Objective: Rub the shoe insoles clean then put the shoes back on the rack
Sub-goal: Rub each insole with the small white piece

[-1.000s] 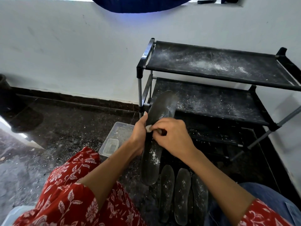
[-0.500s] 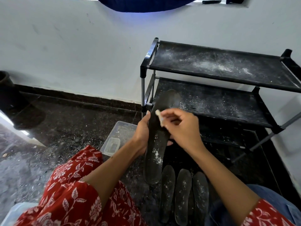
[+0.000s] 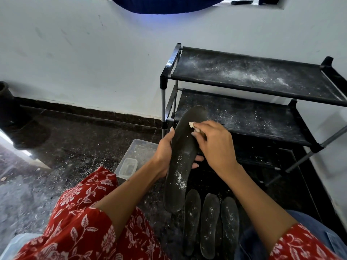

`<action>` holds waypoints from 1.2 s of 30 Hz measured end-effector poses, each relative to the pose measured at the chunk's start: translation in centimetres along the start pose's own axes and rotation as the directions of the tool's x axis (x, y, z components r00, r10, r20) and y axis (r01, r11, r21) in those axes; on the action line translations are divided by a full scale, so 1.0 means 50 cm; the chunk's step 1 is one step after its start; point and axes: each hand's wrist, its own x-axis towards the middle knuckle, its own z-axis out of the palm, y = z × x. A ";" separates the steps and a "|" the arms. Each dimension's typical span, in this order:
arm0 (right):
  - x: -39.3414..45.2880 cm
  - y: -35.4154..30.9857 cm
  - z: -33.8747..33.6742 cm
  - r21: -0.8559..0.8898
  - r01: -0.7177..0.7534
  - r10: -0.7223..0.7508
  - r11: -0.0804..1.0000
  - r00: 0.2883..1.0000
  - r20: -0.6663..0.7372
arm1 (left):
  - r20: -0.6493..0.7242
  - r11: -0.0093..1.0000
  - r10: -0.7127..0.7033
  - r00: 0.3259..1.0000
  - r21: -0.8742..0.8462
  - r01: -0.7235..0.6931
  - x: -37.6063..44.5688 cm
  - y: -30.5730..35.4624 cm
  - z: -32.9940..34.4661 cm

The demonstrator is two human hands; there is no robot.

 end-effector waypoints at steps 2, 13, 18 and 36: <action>0.005 0.008 -0.001 0.046 0.000 0.000 0.999 1.000 0.009 | 0.002 1.000 -0.016 1.000 0.013 0.016 0.004 -0.003 -0.003; -0.024 -0.044 0.003 0.192 0.025 -0.076 0.981 0.961 0.265 | -0.120 0.996 0.086 0.989 -0.021 -0.089 0.005 -0.004 -0.001; -0.001 -0.010 -0.011 0.067 -0.001 0.007 0.998 0.996 -0.088 | -0.020 1.000 0.009 1.000 0.013 -0.008 0.002 -0.002 0.007; 0.020 0.026 -0.026 -0.063 -0.031 0.023 0.998 0.990 -0.138 | 0.070 0.999 -0.033 0.997 0.040 0.031 0.007 -0.008 -0.007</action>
